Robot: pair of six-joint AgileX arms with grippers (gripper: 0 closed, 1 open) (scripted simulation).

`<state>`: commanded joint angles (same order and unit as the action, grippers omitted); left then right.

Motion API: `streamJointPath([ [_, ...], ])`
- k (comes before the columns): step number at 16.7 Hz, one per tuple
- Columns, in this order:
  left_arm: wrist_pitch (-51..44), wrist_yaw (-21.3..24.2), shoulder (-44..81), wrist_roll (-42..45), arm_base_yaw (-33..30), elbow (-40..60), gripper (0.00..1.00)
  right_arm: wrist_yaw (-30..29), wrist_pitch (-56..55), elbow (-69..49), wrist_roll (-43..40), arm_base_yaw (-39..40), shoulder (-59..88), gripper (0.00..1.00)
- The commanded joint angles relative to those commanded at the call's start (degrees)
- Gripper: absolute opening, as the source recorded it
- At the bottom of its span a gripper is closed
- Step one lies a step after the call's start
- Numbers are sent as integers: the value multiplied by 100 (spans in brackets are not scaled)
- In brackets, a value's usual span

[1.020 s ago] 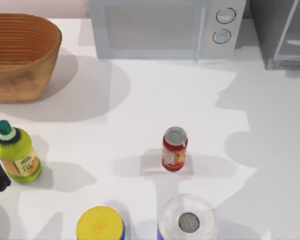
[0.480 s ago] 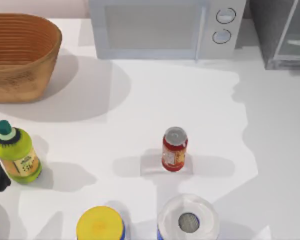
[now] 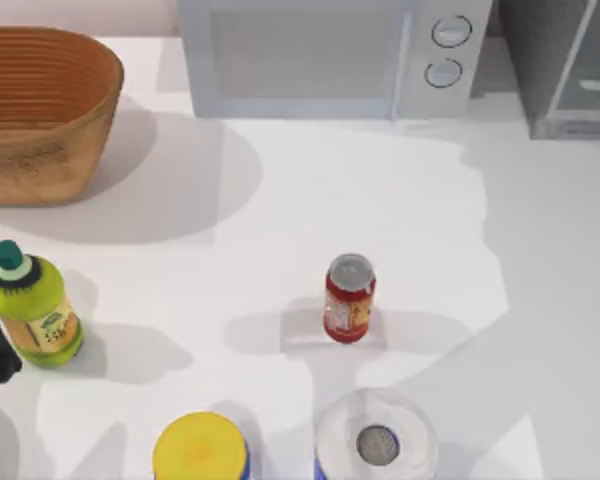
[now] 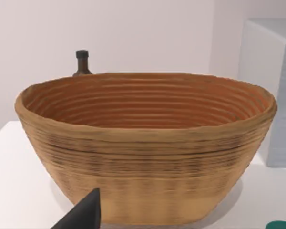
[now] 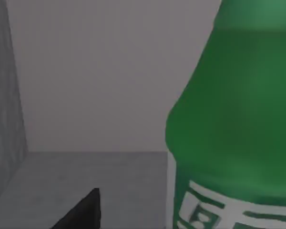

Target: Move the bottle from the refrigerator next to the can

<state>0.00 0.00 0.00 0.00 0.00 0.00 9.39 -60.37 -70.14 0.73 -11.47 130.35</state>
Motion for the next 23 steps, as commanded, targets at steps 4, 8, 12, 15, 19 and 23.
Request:
streamJointPath([
  [4,0,0,0,0,0,0,100,-42,262,-500,-3,38,243,100],
  [8,0,0,0,0,0,0,100,-42,262,-501,-3,38,243,92],
  [12,0,0,0,0,0,0,100,-42,262,-501,-3,38,243,62],
  [15,0,0,0,0,0,0,100,-42,262,-501,-3,38,243,40],
  [19,0,0,0,0,0,0,100,-42,262,-501,-3,38,243,10],
  [23,0,0,0,0,0,0,100,-42,262,-501,-3,38,243,0],
])
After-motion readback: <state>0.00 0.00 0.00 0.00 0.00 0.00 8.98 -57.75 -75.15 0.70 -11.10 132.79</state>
